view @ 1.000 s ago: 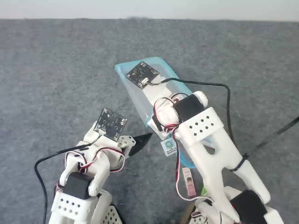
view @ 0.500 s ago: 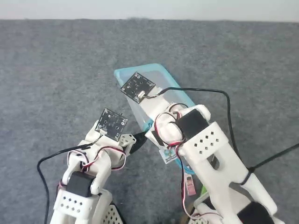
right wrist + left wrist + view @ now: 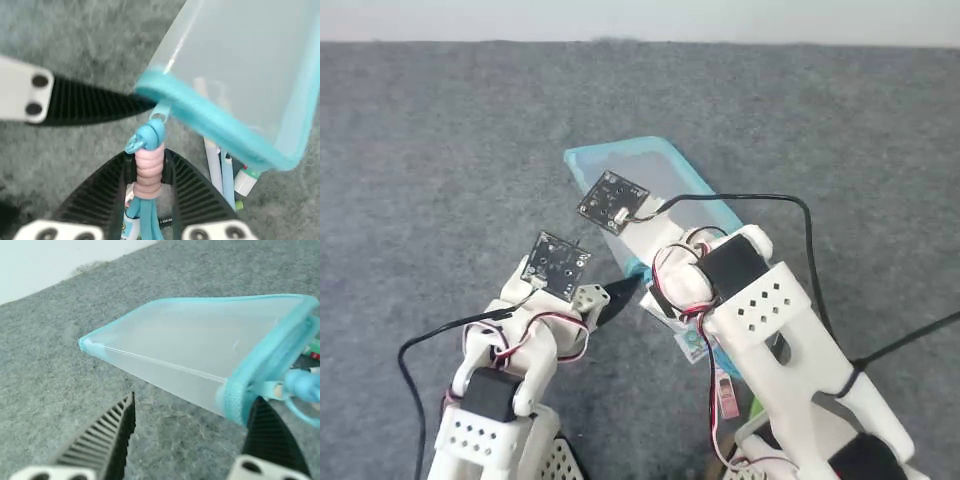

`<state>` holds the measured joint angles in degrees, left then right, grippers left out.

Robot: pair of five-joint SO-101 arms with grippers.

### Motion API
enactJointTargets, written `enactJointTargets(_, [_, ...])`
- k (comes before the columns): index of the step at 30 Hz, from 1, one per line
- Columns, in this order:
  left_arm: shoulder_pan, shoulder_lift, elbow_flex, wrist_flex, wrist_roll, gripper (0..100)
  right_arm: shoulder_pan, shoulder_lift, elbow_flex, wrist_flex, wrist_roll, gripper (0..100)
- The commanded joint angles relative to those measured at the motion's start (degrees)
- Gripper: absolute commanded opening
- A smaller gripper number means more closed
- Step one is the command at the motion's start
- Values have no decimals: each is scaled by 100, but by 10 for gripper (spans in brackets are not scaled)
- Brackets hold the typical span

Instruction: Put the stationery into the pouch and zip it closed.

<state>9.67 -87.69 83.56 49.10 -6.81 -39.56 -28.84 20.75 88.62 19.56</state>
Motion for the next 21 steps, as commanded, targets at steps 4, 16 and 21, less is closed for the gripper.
enactJointTargets(4, [-730,-35,4,-484,-18,334,-92,-954,9,374,431,8])
enactJointTargets(16, [-818,-53,4,-448,-18,334,-48,-1815,484,479,492,8])
enactJointTargets(21, [-818,-62,13,-448,-18,334,-48,-1824,457,602,633,8])
